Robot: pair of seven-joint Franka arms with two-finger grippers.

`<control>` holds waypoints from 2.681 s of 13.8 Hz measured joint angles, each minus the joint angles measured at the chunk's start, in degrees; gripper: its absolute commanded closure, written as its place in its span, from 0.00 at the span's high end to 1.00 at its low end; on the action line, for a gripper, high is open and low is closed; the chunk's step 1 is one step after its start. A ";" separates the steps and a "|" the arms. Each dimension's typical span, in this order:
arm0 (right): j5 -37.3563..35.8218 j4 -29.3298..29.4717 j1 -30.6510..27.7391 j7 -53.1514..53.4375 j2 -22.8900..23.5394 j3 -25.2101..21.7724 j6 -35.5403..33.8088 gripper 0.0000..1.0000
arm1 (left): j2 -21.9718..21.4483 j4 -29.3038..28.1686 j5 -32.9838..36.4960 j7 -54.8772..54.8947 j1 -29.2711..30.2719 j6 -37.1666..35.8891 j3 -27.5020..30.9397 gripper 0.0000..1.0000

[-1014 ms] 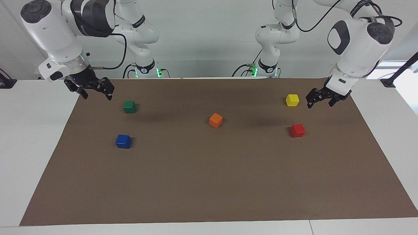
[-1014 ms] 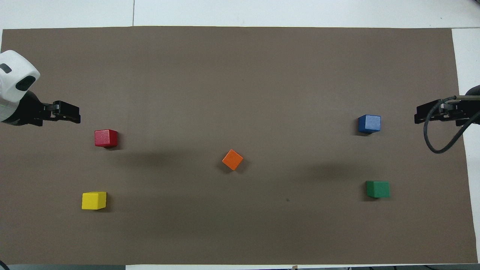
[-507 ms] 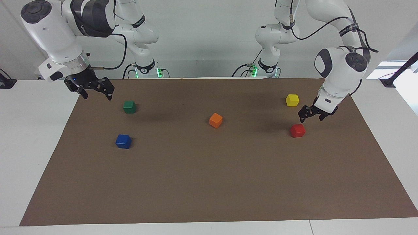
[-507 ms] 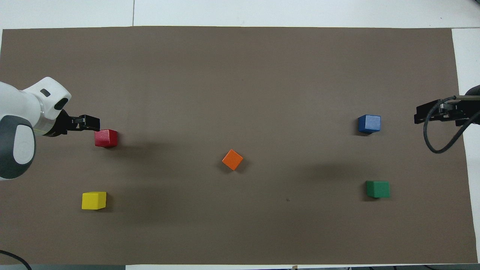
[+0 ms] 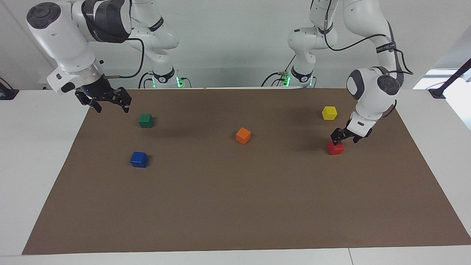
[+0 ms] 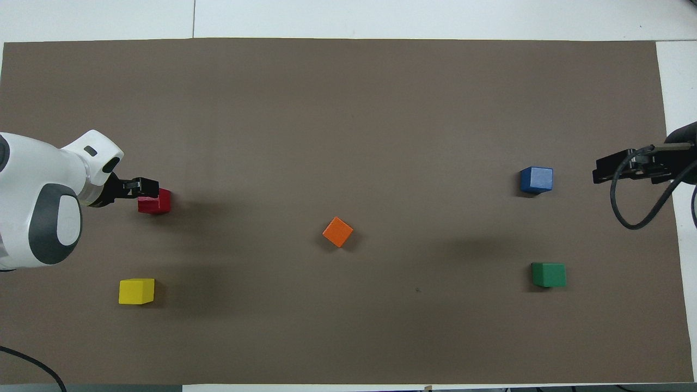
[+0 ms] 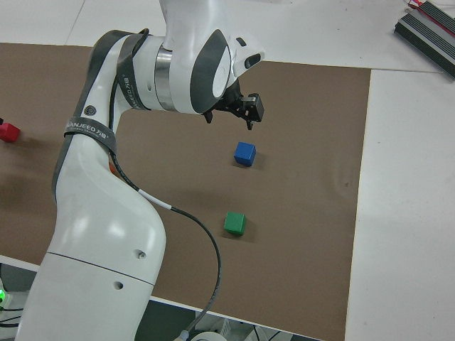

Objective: Transfer red block to right arm and stack on blue block
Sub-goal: 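Lower the left gripper onto the red block and close it, then lift the red block with the left gripper while the right gripper approaches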

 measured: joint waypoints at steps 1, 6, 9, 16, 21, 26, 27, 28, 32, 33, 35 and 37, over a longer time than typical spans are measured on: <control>3.25 -0.50 -0.02 -0.98 0.00 0.02 0.12 1.00 | 0.53 -0.34 0.00 -0.20 -0.40 0.84 -0.10 1.00; 25.88 -6.88 -4.33 -15.27 0.22 -0.23 -0.05 1.00 | 2.95 -0.61 0.00 -0.85 -1.44 2.50 -0.41 1.00; 39.79 -10.73 -8.29 -22.11 1.77 -0.38 -4.24 1.00 | 4.23 -0.64 0.00 -0.85 -1.43 2.94 -0.37 1.00; 65.49 -14.52 -9.41 -28.47 10.40 -0.23 -18.17 1.00 | 4.87 -0.64 0.00 -0.86 -1.18 3.51 -0.15 0.47; 83.06 -15.02 -10.47 -32.78 20.67 -0.13 -27.79 1.00 | 4.93 -0.32 -0.06 -1.23 -1.18 2.29 -0.16 0.00; 93.21 -14.14 -5.63 -36.64 25.65 0.44 -29.08 1.00 | 4.13 10.21 -6.62 -10.19 -1.37 -14.05 -0.80 0.00; 94.61 -14.10 -4.41 -37.53 26.07 0.49 -29.08 1.00 | 3.65 12.50 -9.17 -11.49 -1.48 -17.64 -0.91 0.00; 95.85 -14.05 -3.30 -38.10 26.40 0.51 -29.08 1.00 | 3.10 14.18 -11.68 -12.64 -1.63 -20.38 -0.94 0.00; 96.85 -13.99 -0.59 -40.04 27.06 0.54 -28.77 1.00 | -0.71 15.79 -22.72 -20.23 -1.86 -25.44 -1.23 0.00; 97.21 -14.00 0.02 -40.63 27.18 0.54 -28.66 1.00 | -1.81 15.80 -25.48 -23.78 -1.86 -26.27 -1.52 0.00; 99.09 -14.01 1.79 -41.90 27.75 0.54 -28.22 1.00 | -3.87 15.81 -29.62 -34.45 -1.88 -26.95 -3.00 0.00; 99.84 -14.02 3.40 -43.73 28.77 0.55 -28.01 1.00 | -4.98 15.81 -32.81 -45.64 -1.92 -26.96 -5.42 0.00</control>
